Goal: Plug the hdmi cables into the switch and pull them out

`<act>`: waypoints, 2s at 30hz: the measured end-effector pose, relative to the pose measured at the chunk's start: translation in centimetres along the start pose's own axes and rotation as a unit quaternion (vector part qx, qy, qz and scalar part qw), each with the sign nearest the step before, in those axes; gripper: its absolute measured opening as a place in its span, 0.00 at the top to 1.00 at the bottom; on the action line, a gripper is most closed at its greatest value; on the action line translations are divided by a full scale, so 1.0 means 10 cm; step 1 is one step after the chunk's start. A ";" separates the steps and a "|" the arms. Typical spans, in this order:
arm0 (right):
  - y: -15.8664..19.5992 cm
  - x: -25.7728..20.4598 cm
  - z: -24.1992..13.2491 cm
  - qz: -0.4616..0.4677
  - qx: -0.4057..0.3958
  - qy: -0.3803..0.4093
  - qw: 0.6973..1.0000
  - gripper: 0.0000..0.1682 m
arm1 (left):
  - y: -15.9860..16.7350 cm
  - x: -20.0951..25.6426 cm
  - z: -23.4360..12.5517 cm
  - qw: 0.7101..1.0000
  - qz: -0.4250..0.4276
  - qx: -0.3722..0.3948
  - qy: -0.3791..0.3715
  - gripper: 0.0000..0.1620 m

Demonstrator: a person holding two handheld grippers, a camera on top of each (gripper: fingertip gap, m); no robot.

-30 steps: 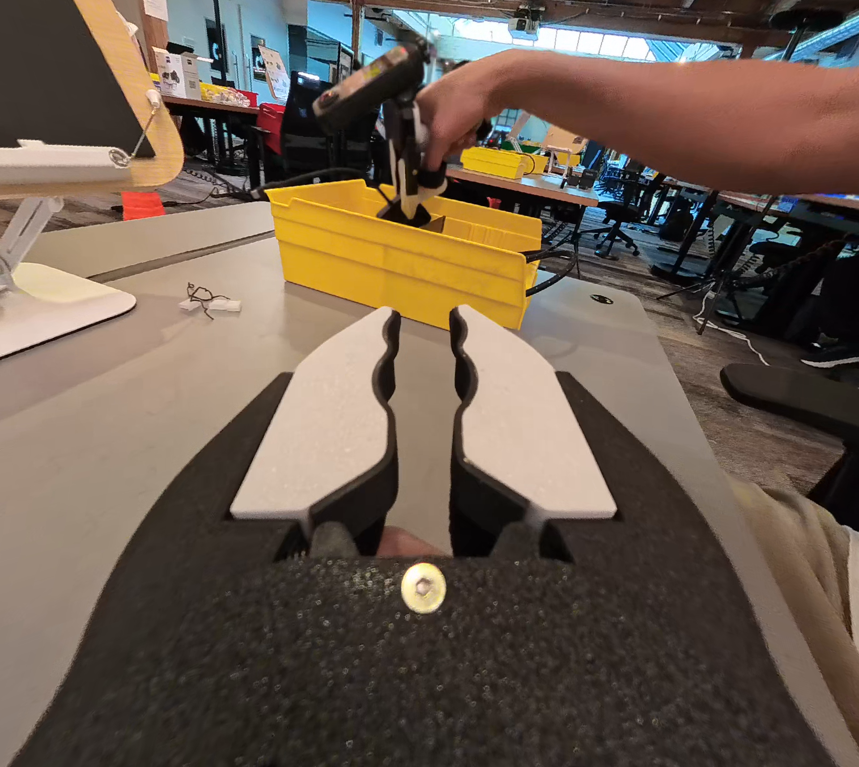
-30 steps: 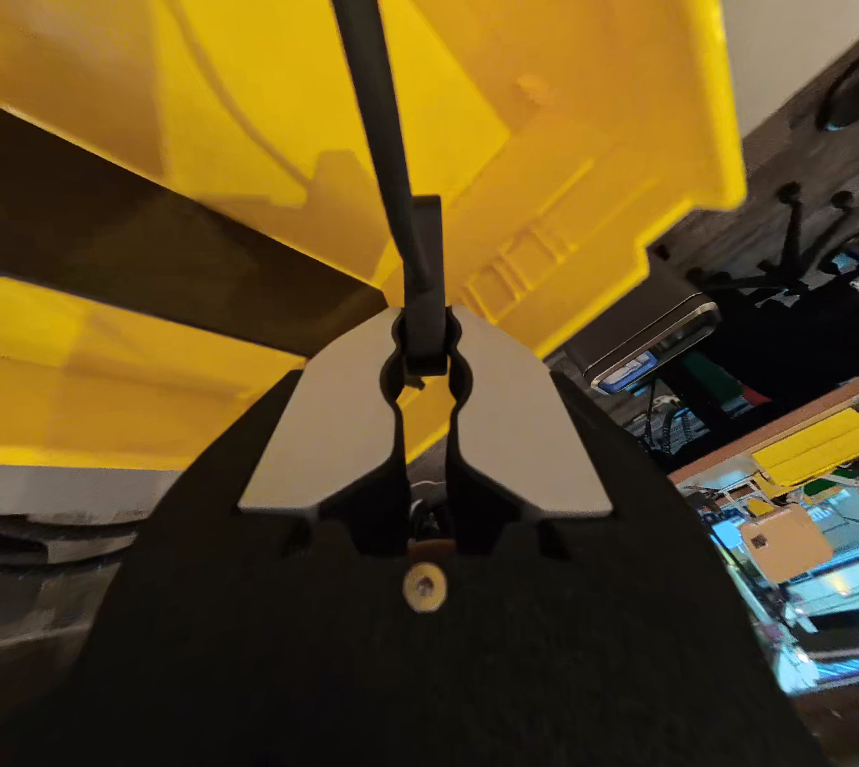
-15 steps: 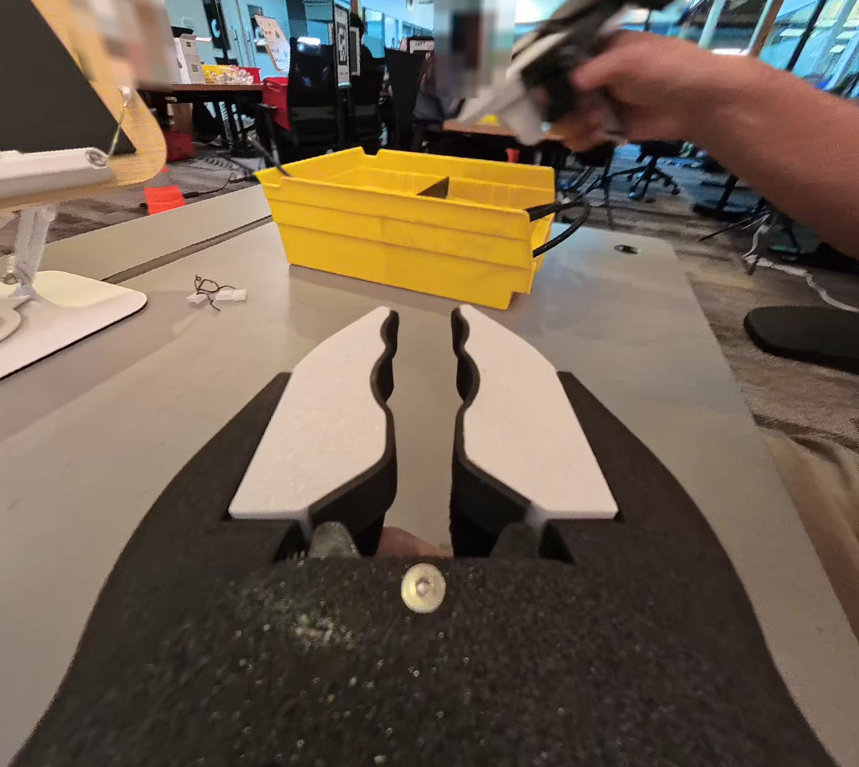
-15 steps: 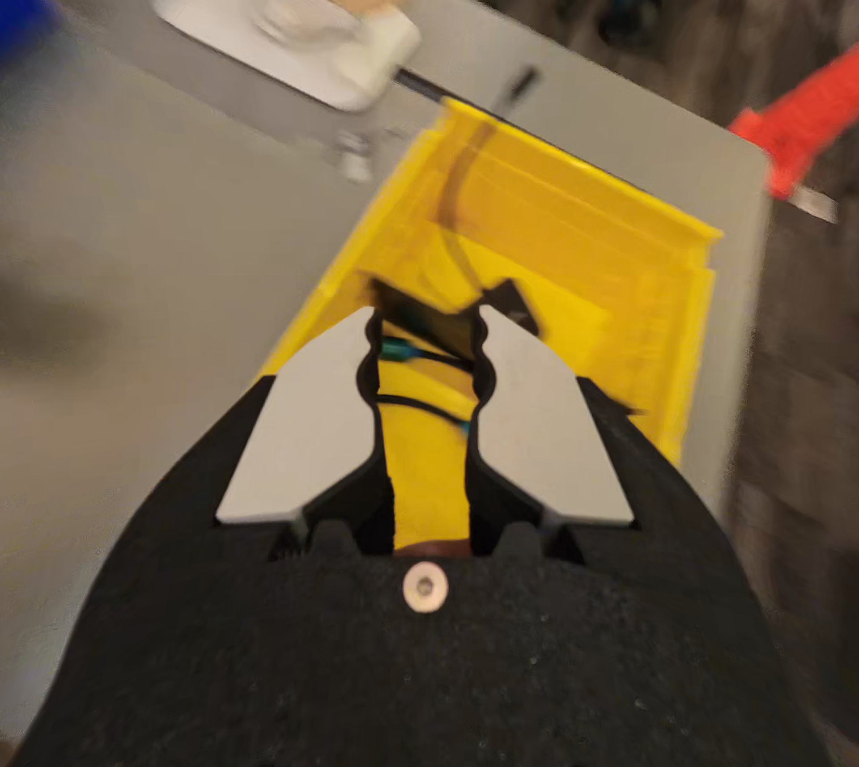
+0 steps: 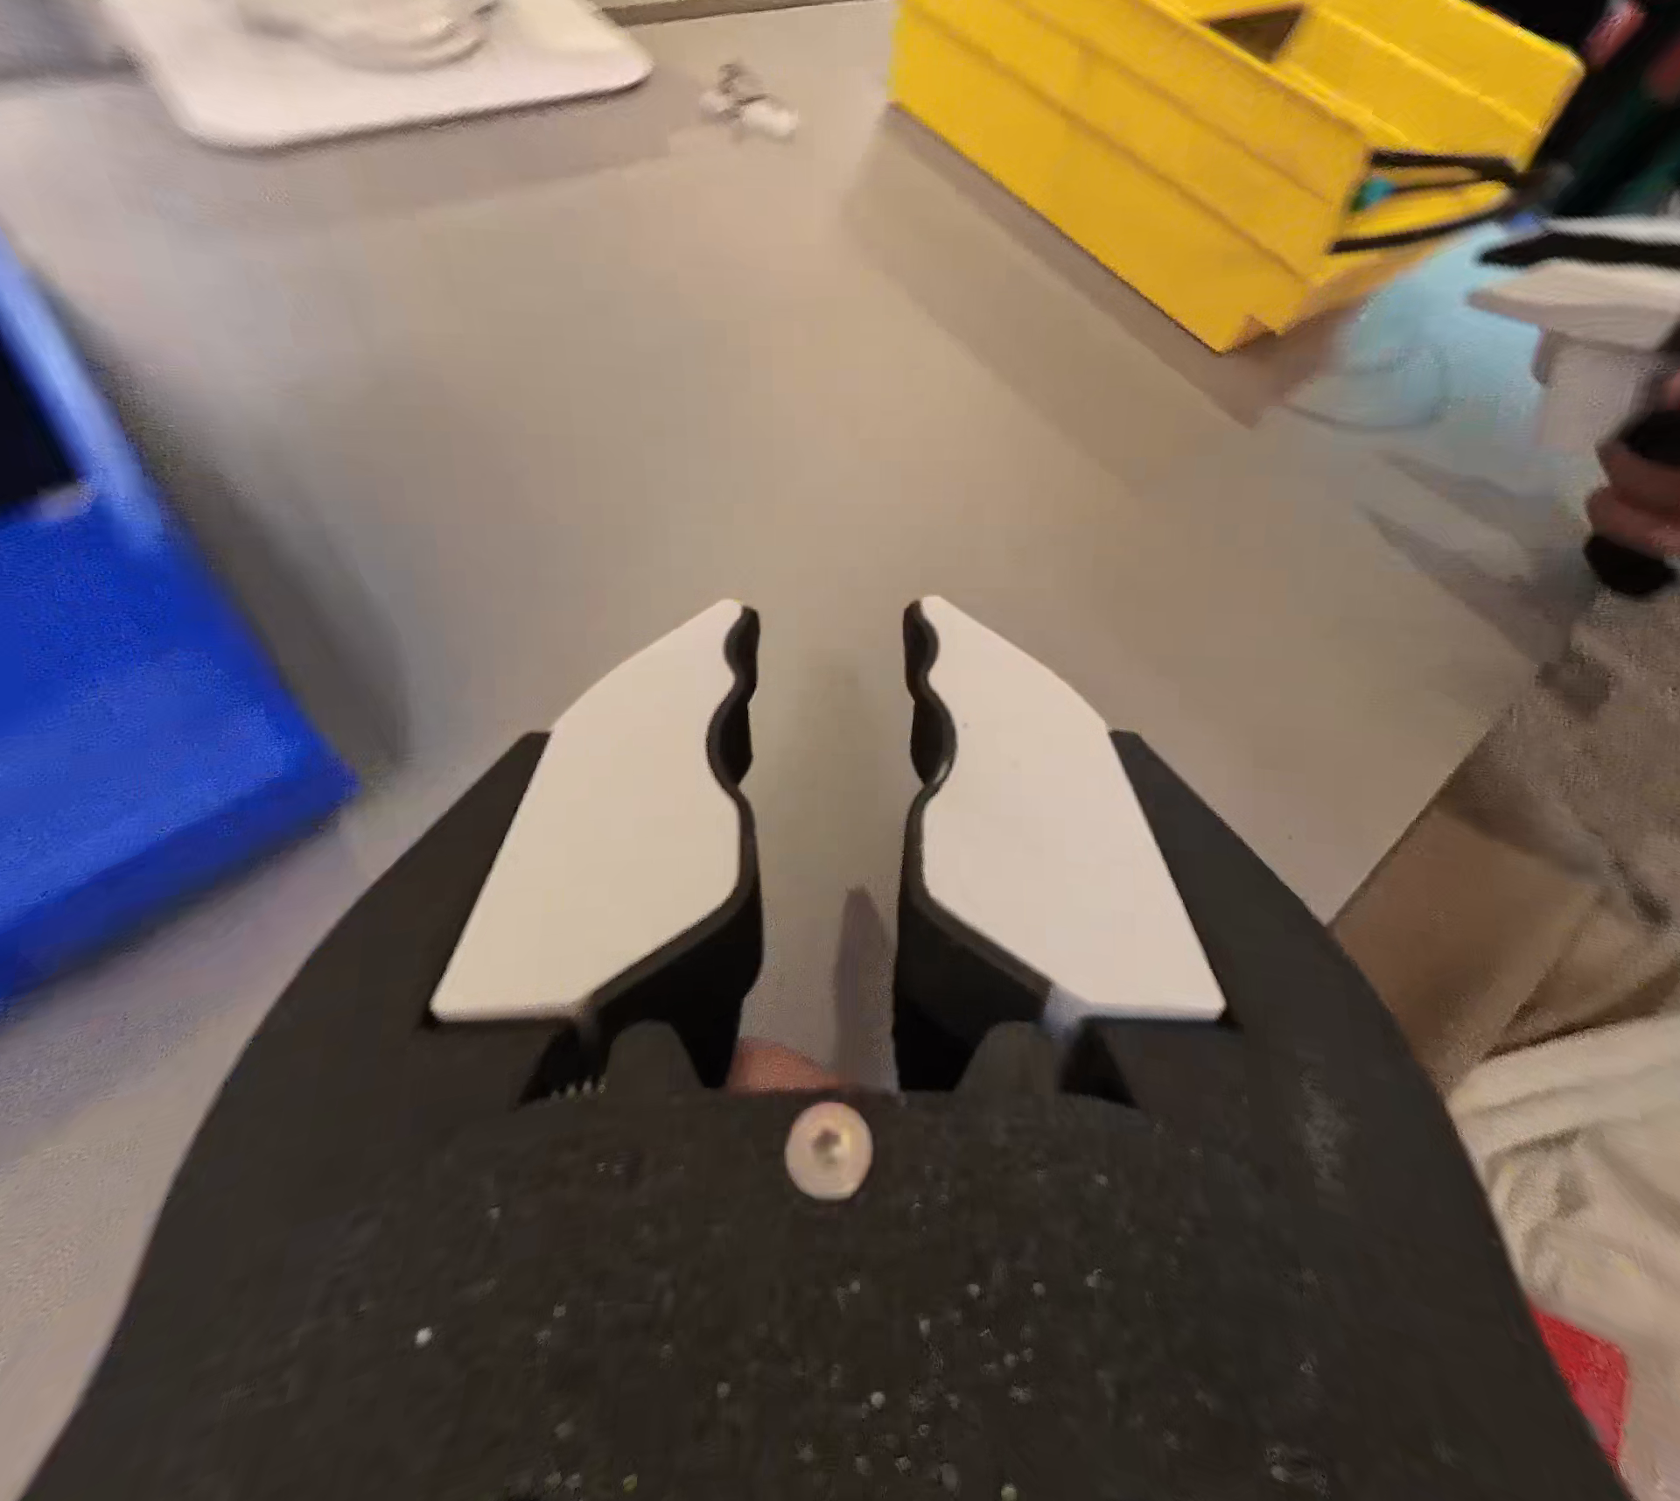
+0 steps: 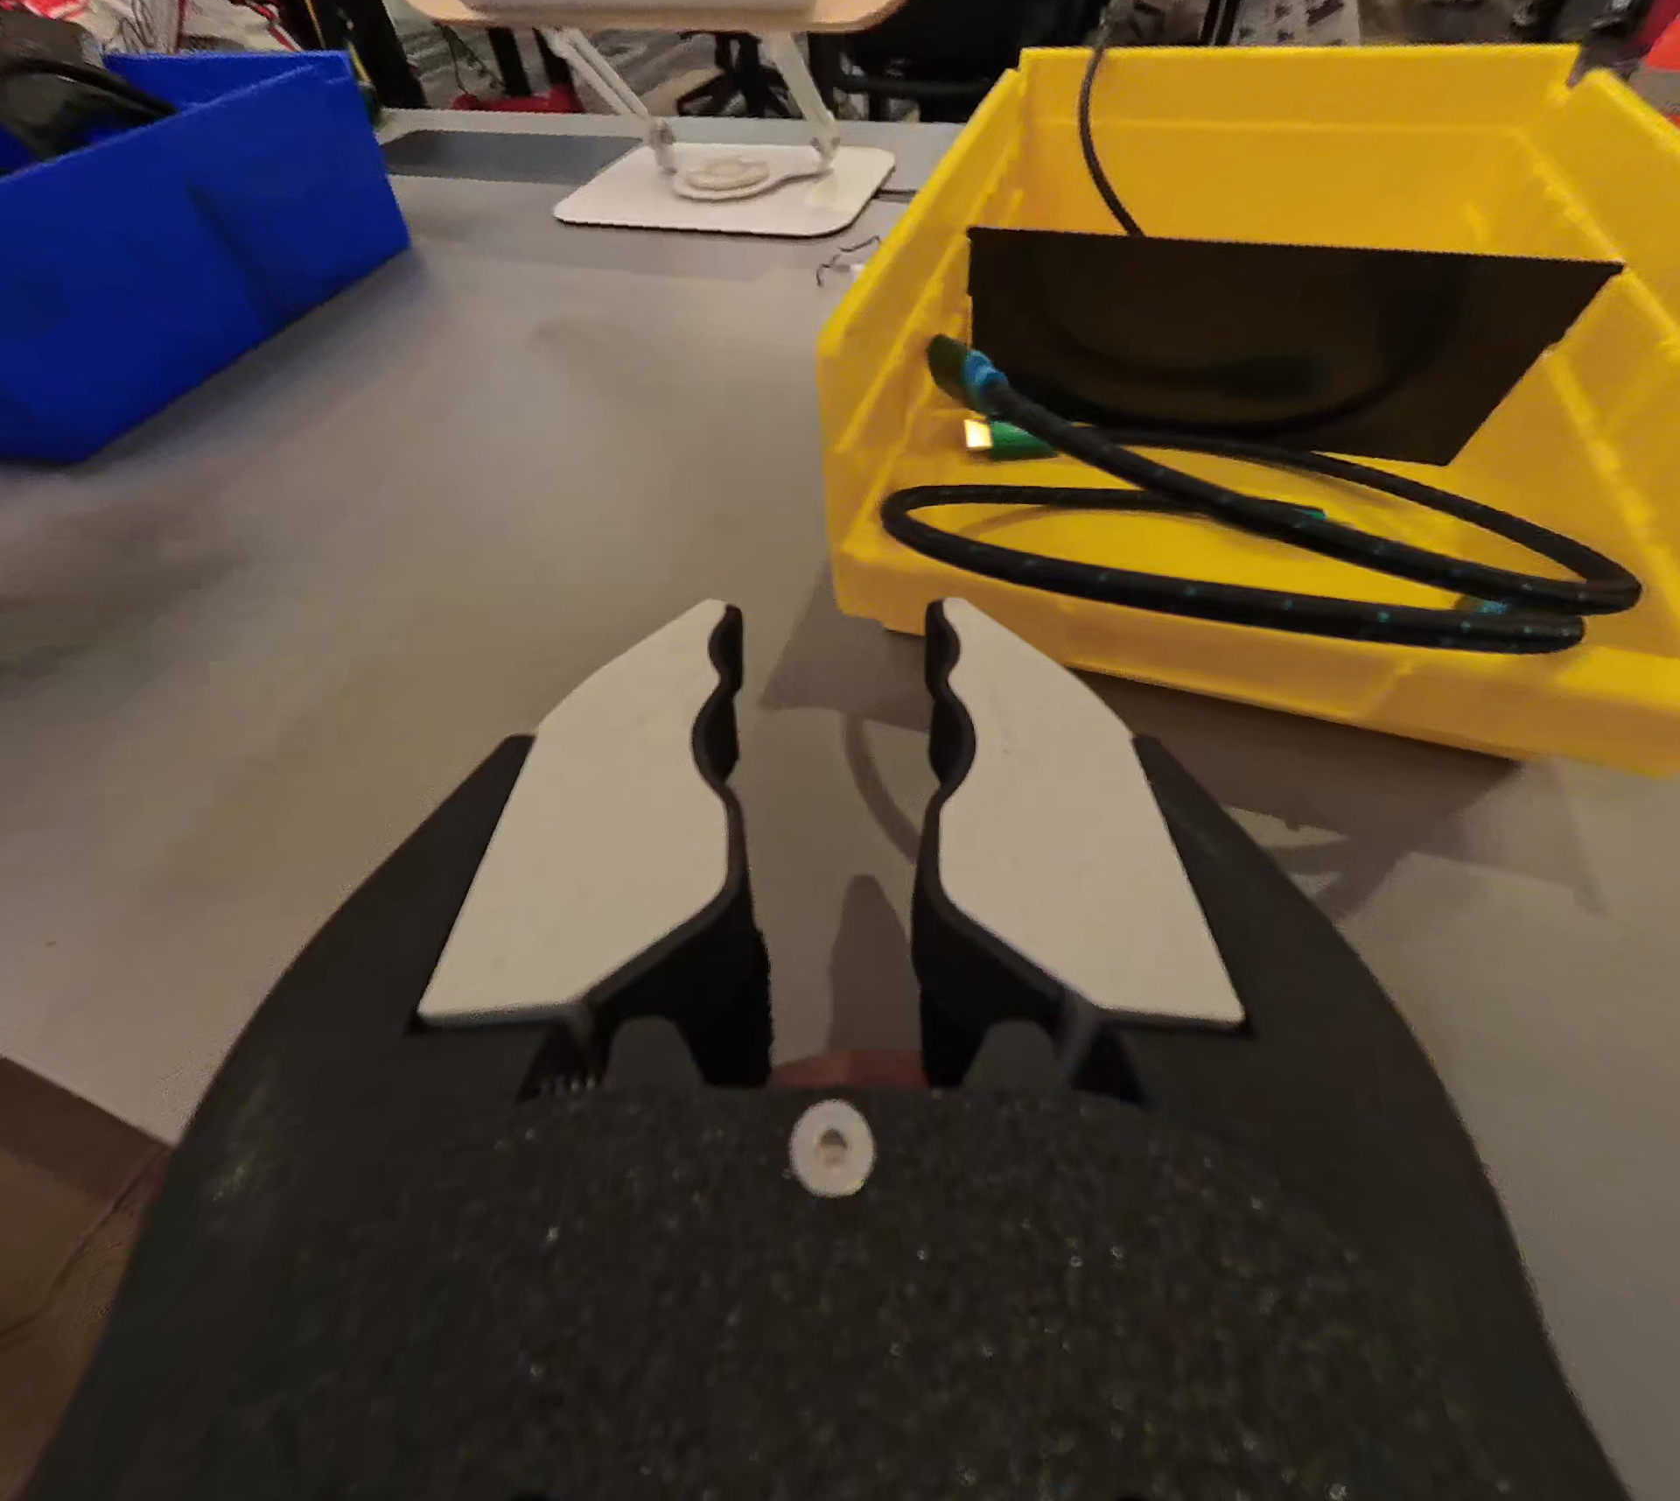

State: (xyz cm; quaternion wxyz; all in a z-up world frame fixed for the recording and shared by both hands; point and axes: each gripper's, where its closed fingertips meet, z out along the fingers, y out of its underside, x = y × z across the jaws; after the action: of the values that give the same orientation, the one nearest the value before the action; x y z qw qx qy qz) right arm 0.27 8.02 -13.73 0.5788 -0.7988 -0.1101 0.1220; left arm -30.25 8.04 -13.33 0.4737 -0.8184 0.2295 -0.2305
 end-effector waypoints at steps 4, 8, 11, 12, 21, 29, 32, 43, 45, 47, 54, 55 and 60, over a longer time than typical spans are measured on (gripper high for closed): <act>0.01 -0.01 0.03 0.030 -0.002 -0.019 0.999 0.78 | 0.33 -0.02 -0.15 0.998 -0.015 0.004 -0.054 0.81; 0.02 -0.09 0.07 0.019 -0.009 -0.033 0.999 0.78 | 0.22 -0.20 -0.24 0.991 0.038 0.039 -0.118 0.84; 0.01 -0.22 0.11 0.035 -0.011 -0.065 0.997 0.79 | 0.31 -0.07 -0.15 0.999 -0.017 0.016 -0.048 0.79; 0.02 -0.26 0.12 0.041 -0.015 -0.074 0.996 0.79 | 0.29 -0.05 -0.15 0.999 -0.023 0.022 -0.037 0.79; 0.03 -0.31 0.14 0.028 -0.023 -0.078 0.996 0.79 | 0.24 0.10 -0.20 0.999 -0.024 0.028 0.036 0.79; 0.08 -0.29 0.11 0.048 -0.031 -0.089 0.994 0.79 | -0.08 -0.06 -0.50 0.991 0.088 -0.026 0.099 0.82; 0.08 -0.28 0.08 0.061 -0.031 -0.095 0.993 0.79 | -0.38 -0.56 -0.62 0.987 0.132 -0.059 0.067 0.82; 0.09 -0.33 0.07 0.100 -0.036 -0.120 0.987 0.79 | -1.32 -2.60 -0.10 0.894 0.329 -0.289 -0.096 0.76; 0.09 -0.34 0.07 0.097 -0.038 -0.120 0.987 0.79 | -1.26 -2.92 0.10 0.847 0.374 -0.358 -0.125 0.74; 0.10 -0.33 0.07 0.092 -0.040 -0.116 0.988 0.79 | -1.13 -3.17 0.29 0.810 0.384 -0.421 -0.136 0.73; 0.12 -0.23 0.04 0.093 -0.041 -0.106 0.989 0.79 | -0.89 -3.72 0.53 0.750 0.380 -0.511 -0.178 0.74; 0.12 -0.23 0.03 0.098 -0.040 -0.108 0.989 0.79 | -0.88 -3.73 0.55 0.749 0.380 -0.513 -0.180 0.76; 0.15 -0.27 0.04 0.109 -0.048 -0.126 0.985 0.79 | -0.73 -3.82 0.53 0.709 0.410 -0.524 -0.234 0.74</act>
State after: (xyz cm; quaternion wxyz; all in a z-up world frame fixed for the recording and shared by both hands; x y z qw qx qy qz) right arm -2.33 7.05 -15.09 0.5046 -0.8111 -0.1001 0.2782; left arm -56.10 37.49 -15.37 0.0551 -0.7881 0.5082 0.3430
